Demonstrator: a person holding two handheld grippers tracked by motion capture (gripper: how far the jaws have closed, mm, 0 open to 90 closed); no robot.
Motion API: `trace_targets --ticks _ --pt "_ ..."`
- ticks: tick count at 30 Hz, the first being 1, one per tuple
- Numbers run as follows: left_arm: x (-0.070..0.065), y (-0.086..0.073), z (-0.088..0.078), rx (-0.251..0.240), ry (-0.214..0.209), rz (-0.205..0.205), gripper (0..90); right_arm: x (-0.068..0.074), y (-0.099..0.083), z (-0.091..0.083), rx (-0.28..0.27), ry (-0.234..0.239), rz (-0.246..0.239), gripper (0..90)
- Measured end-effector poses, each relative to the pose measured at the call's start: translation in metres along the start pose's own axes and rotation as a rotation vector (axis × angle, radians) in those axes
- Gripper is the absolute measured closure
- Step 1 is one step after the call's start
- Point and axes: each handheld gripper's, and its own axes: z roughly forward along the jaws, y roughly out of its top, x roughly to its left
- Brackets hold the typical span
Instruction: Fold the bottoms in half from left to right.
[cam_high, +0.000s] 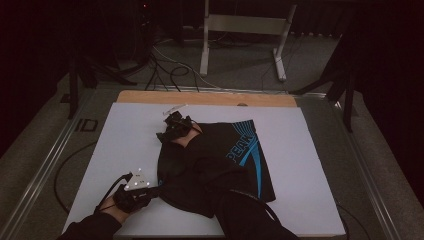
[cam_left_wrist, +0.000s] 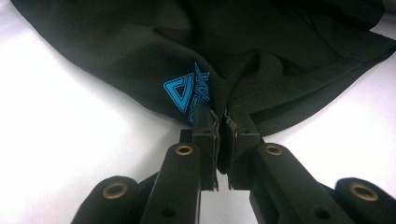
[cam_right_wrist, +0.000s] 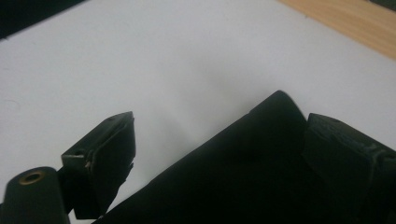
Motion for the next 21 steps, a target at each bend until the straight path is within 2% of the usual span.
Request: trace_targets --ticks 4,7,11,15,21 --pt "0.000 0.000 0.000 0.003 0.000 0.002 84.2 0.002 -0.001 0.005 0.024 -0.067 -0.019 20.9" --pt "-0.001 0.000 0.000 0.004 0.001 0.005 84.2 0.003 0.000 0.010 0.034 -0.074 0.022 24.2" --pt "0.000 0.000 0.000 0.003 0.001 0.005 84.2 0.003 0.000 0.017 0.067 -0.124 0.040 33.5" --pt "0.000 0.000 0.000 0.003 -0.004 0.003 84.3 0.003 0.001 0.024 0.095 -0.155 0.049 38.1" --pt "0.000 0.000 0.001 0.006 -0.007 0.003 84.3 0.008 0.004 0.027 0.122 -0.184 0.033 41.0"
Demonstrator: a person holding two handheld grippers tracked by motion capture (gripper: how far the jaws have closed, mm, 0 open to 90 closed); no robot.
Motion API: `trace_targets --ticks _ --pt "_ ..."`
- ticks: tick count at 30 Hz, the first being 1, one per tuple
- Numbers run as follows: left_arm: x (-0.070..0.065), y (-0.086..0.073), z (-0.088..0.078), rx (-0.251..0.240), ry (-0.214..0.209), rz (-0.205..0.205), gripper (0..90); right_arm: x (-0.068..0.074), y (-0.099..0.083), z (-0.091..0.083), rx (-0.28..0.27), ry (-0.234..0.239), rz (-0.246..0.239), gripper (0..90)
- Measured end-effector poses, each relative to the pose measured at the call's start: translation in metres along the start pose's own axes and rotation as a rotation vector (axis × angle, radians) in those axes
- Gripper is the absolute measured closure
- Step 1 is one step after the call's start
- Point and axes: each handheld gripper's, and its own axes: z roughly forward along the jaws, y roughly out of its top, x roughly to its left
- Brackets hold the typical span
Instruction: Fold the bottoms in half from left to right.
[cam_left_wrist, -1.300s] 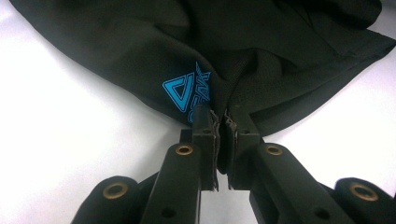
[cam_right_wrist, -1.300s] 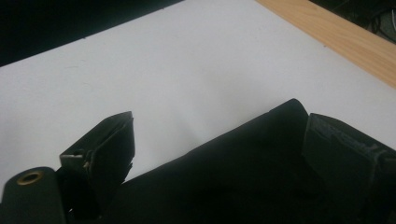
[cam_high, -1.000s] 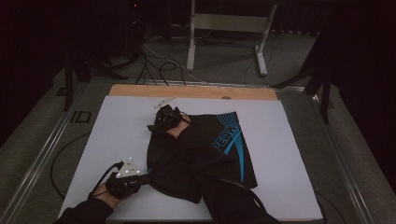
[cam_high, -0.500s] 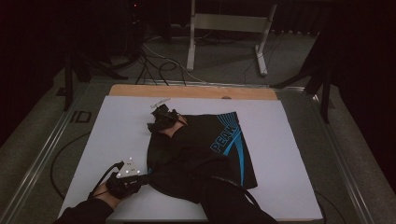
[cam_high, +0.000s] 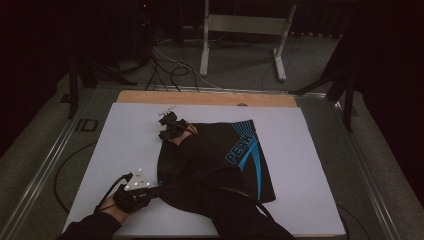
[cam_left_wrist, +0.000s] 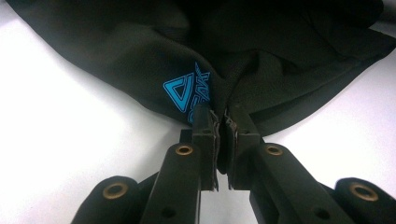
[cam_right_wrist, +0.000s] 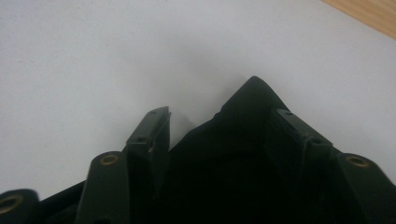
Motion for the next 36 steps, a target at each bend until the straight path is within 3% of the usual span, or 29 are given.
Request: trace_targets --ticks 4,9,12,14,20,26,36 --pt "0.000 0.000 0.000 -0.002 0.002 0.001 84.3 0.006 -0.001 0.001 0.018 -0.018 -0.009 46.9" --pt "0.000 0.000 0.000 -0.001 0.002 -0.003 84.3 0.007 0.001 -0.001 0.032 -0.004 -0.013 67.6" --pt "0.000 0.000 0.000 -0.001 0.001 -0.004 84.3 0.004 0.000 -0.002 0.036 -0.009 -0.073 79.6" --pt "0.000 0.000 0.000 -0.001 0.001 -0.005 84.3 0.001 0.000 -0.003 0.041 -0.014 -0.080 86.0" --pt "0.000 0.002 -0.002 -0.010 -0.003 -0.004 84.3 -0.005 -0.001 -0.009 0.019 0.018 -0.049 87.3" --pt "-0.002 0.004 -0.004 -0.028 -0.017 -0.008 84.4 -0.009 0.002 -0.020 -0.008 0.024 -0.072 87.8" --pt "-0.005 0.007 -0.006 -0.045 -0.031 -0.007 84.5 -0.015 0.002 -0.033 -0.027 0.033 -0.068 88.0"
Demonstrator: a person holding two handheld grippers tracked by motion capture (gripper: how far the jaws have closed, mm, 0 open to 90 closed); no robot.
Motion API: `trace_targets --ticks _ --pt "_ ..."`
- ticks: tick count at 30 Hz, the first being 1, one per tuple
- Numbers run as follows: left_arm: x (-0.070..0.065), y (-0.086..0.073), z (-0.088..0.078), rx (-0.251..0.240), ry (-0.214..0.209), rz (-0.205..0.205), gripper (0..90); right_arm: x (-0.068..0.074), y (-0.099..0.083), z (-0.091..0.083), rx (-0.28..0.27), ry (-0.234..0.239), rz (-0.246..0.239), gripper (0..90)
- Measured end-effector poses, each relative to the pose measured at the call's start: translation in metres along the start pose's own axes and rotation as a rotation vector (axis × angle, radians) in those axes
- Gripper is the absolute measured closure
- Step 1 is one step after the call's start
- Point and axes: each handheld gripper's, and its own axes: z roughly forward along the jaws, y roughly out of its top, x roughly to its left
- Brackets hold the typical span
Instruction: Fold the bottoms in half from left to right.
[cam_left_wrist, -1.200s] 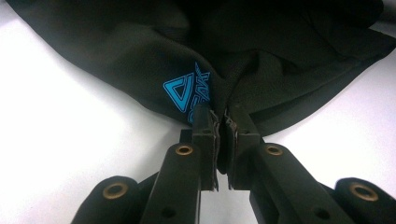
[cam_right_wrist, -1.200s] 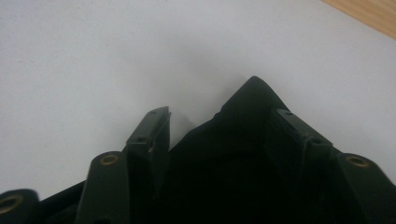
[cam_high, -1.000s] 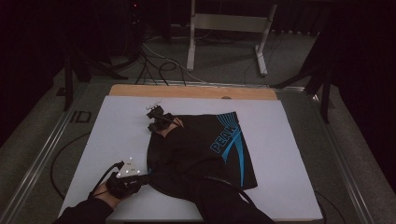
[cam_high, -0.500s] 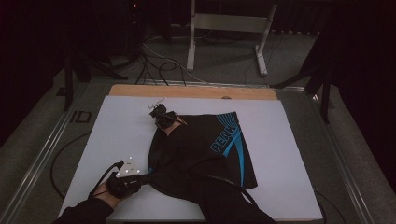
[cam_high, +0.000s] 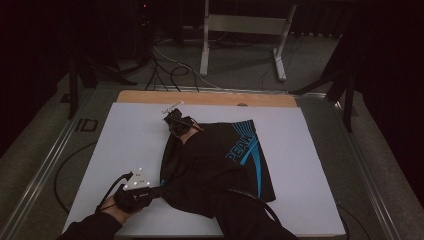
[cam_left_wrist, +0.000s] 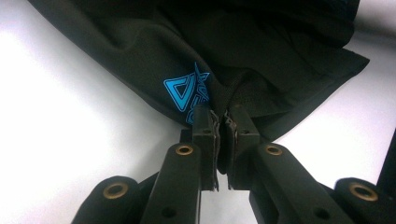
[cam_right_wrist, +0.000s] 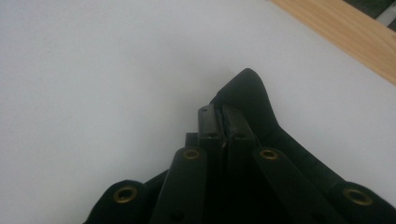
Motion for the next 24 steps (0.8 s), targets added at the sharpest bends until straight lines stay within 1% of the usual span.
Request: trace_targets --ticks 1,4,6,8,11,16,20,21,24 --pt "-0.001 0.000 0.000 -0.004 -0.002 0.001 84.5 -0.001 0.000 -0.001 -0.002 0.006 0.007 88.0" --pt "-0.002 0.001 0.000 -0.007 -0.002 0.007 84.5 -0.002 0.000 -0.004 -0.005 0.003 0.005 88.0" --pt "-0.002 0.002 -0.001 -0.009 -0.003 0.005 84.6 -0.003 0.000 -0.005 -0.005 0.000 -0.002 88.1" --pt "-0.003 0.003 -0.002 -0.020 -0.012 -0.005 84.5 -0.005 -0.001 -0.008 -0.008 0.002 0.002 88.1" --pt "-0.006 0.006 -0.004 -0.035 -0.019 -0.006 84.6 -0.008 0.000 -0.013 -0.018 -0.001 0.002 88.1" --pt "-0.013 0.013 -0.005 -0.040 -0.024 0.015 84.6 -0.012 0.001 -0.025 -0.034 -0.001 0.001 88.1" --pt "-0.015 0.017 -0.005 -0.047 -0.030 0.016 84.6 -0.018 0.001 -0.035 -0.046 -0.004 -0.001 88.1" --pt "-0.015 0.018 -0.005 -0.048 -0.030 0.020 84.5 -0.019 0.001 -0.037 -0.051 -0.006 0.010 88.1" --pt "-0.017 0.023 -0.005 -0.049 -0.039 0.028 84.5 -0.023 0.001 -0.043 -0.056 -0.009 0.009 88.1"
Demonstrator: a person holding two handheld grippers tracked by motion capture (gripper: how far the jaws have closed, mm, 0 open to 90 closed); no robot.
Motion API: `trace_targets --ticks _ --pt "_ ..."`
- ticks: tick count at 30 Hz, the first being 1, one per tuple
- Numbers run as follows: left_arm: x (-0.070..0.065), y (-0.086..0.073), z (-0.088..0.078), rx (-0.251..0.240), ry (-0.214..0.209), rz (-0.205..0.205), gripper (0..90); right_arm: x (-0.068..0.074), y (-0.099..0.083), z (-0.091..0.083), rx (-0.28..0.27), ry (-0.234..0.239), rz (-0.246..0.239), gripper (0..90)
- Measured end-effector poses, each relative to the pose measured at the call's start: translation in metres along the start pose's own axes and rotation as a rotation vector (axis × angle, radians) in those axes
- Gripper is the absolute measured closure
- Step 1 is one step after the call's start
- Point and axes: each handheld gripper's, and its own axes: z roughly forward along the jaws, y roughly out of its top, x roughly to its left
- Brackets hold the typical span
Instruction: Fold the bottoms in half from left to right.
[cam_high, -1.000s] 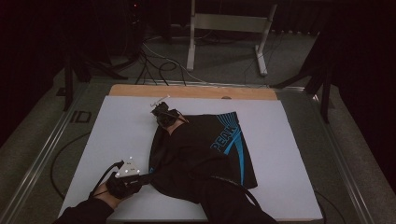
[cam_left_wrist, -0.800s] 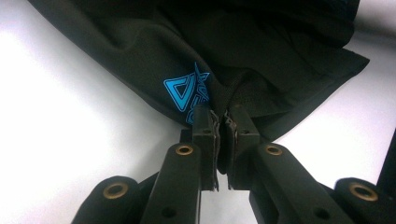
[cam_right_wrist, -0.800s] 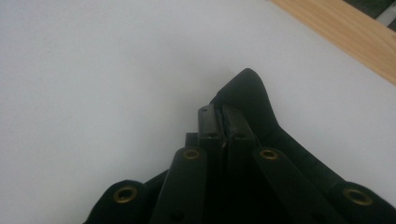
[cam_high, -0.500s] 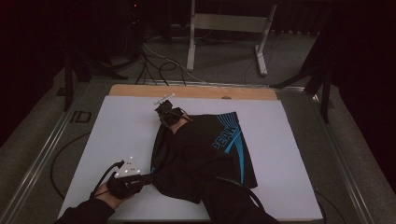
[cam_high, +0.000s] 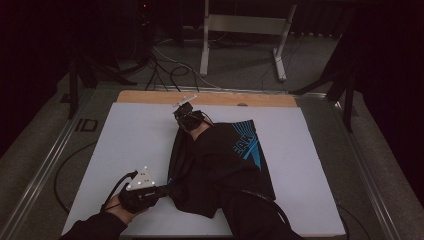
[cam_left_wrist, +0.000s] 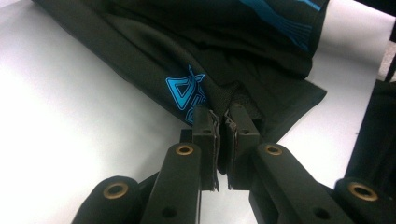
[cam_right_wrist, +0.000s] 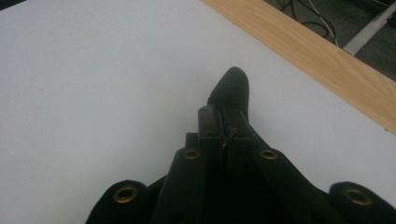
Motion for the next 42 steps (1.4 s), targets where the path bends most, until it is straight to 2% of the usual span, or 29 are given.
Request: trace_targets --ticks 20,42 --pt "-0.016 0.038 0.011 -0.021 -0.080 0.067 84.6 -0.029 -0.013 -0.035 -0.041 -0.024 0.033 88.0" --pt "-0.032 0.075 0.038 -0.019 -0.147 0.130 84.5 -0.076 -0.044 -0.082 -0.068 -0.108 0.084 88.0"
